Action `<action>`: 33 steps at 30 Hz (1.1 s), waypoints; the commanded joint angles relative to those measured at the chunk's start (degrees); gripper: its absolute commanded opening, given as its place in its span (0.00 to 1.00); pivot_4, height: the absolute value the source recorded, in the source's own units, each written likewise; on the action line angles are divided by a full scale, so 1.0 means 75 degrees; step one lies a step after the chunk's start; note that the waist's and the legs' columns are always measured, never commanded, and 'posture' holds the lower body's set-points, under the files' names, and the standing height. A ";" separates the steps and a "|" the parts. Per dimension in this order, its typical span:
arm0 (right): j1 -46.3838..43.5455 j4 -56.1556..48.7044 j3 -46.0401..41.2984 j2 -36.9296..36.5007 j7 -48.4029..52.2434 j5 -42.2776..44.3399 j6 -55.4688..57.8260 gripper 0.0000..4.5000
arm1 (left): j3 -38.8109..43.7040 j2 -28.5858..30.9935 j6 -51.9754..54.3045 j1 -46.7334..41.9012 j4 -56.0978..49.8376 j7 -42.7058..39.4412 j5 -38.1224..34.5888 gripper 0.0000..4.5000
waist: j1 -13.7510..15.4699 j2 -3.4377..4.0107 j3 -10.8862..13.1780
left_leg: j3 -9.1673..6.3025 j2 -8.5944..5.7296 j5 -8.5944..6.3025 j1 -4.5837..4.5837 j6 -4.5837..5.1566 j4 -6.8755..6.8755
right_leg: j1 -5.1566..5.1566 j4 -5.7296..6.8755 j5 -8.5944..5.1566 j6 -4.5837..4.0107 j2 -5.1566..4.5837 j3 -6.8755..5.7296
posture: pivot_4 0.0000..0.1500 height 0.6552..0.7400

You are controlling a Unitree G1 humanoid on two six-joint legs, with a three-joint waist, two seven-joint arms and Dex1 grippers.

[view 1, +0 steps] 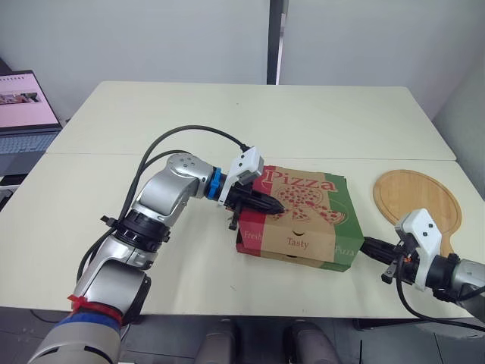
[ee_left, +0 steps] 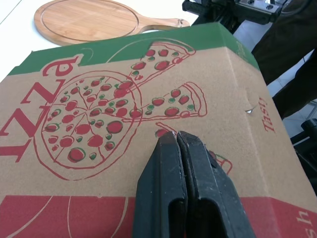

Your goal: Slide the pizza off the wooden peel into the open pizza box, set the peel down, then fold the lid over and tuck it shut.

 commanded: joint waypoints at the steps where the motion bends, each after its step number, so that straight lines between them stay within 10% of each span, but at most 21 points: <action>1: 0.0157 -0.0176 -0.0453 -0.0233 0.0078 -0.0134 -0.0097 0.00 | 0.0190 -0.0073 -0.0091 -0.0088 -0.0119 -0.0034 0.0020 0.01 | 0.0005 0.0000 0.0000 | 0.0000 0.0001 0.0000 0.0000 0.0000 0.0000 | 0.0000 0.0000 0.0000 0.0000 0.0000 0.0000 | 1.00 1.00; 6: 0.0707 0.0121 -0.1580 -0.0809 0.0724 -0.0364 -0.0243 0.00 | 0.0176 -0.0140 -0.0107 -0.0102 -0.0134 -0.0052 0.0037 0.01 | 0.0021 0.0000 0.0000 | -0.0001 -0.0009 0.0000 -0.0001 0.0001 0.0004 | 0.0004 0.0001 -0.0002 0.0003 0.0001 -0.0003 | 1.00 1.00; 17: -0.0195 -0.0900 -0.2194 -0.1343 0.0623 0.1505 0.0660 0.77 | 0.0096 -0.0260 -0.0238 -0.0238 0.0044 -0.0220 0.0132 0.00 | 0.0008 0.0001 0.0000 | -0.0011 0.0003 -0.0001 0.0000 0.0002 0.0029 | 0.0020 0.0003 -0.0001 0.0003 0.0000 -0.0009 | 1.00 1.00; 33: -0.1060 -0.0664 0.0691 -0.1556 0.0521 -0.1026 -0.0923 0.77 | -0.0109 -0.0484 -0.0420 -0.0377 0.0050 -0.0711 0.0429 0.00 | 0.0009 0.0000 0.0000 | -0.0021 -0.0010 -0.0005 -0.0010 0.0009 0.0074 | 0.0031 0.0006 -0.0005 0.0012 0.0000 -0.0015 | 1.00 1.00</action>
